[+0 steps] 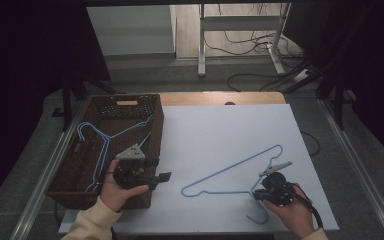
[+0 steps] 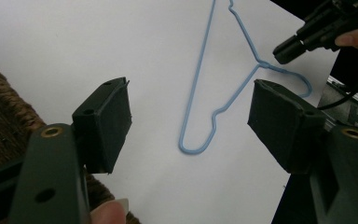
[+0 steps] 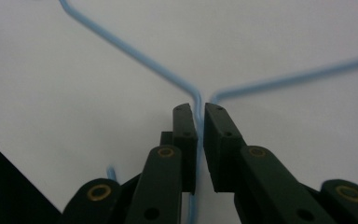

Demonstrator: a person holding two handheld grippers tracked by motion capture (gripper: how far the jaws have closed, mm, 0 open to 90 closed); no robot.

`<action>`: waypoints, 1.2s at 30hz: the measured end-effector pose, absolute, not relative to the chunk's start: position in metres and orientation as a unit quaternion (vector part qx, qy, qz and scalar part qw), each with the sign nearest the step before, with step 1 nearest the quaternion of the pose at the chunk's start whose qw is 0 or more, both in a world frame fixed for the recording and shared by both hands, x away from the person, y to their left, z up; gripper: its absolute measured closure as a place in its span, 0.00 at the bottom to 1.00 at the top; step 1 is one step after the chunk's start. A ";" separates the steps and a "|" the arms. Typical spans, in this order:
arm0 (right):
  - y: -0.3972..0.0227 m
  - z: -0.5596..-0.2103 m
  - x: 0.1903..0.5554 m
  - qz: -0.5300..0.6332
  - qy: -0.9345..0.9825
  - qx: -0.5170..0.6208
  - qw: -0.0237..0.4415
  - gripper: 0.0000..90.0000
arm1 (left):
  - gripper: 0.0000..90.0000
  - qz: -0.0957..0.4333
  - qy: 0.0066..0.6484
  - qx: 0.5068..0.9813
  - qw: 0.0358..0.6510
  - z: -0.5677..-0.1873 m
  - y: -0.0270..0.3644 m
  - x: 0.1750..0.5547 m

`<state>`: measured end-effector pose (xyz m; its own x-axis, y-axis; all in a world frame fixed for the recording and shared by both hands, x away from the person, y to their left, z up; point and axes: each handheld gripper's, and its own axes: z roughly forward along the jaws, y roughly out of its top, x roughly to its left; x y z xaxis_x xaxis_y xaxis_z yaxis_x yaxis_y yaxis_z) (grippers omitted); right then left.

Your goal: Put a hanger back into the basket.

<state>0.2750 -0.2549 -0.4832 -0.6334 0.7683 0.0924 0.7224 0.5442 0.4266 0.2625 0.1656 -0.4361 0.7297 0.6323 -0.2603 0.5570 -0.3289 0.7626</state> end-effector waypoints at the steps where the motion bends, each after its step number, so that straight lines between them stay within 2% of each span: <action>1: -0.256 -0.485 0.272 0.211 0.878 0.426 0.051 0.89 | 0.33 0.042 0.365 0.814 0.451 -0.436 0.165 0.263; 9: -0.255 -0.494 0.257 0.170 0.889 0.421 0.060 0.87 | 0.33 0.040 0.363 0.816 0.448 -0.438 0.164 0.264; 12: -0.254 -0.494 0.257 0.159 0.891 0.420 0.067 0.94 | 0.33 0.041 0.363 0.816 0.449 -0.437 0.164 0.263; 17: -0.254 -0.493 0.260 0.152 0.890 0.426 0.055 0.95 | 0.33 0.040 0.360 0.818 0.447 -0.437 0.161 0.263; 23: -0.256 -0.489 0.264 0.164 0.887 0.428 0.044 0.98 | 0.33 0.038 0.343 0.830 0.439 -0.438 0.144 0.262; 28: -0.253 -0.487 0.265 0.153 0.892 0.421 0.054 1.00 | 0.33 0.036 0.319 0.847 0.424 -0.439 0.119 0.263; 36: -0.253 -0.486 0.264 0.153 0.891 0.422 0.065 0.99 | 0.33 0.032 0.303 0.855 0.419 -0.439 0.106 0.260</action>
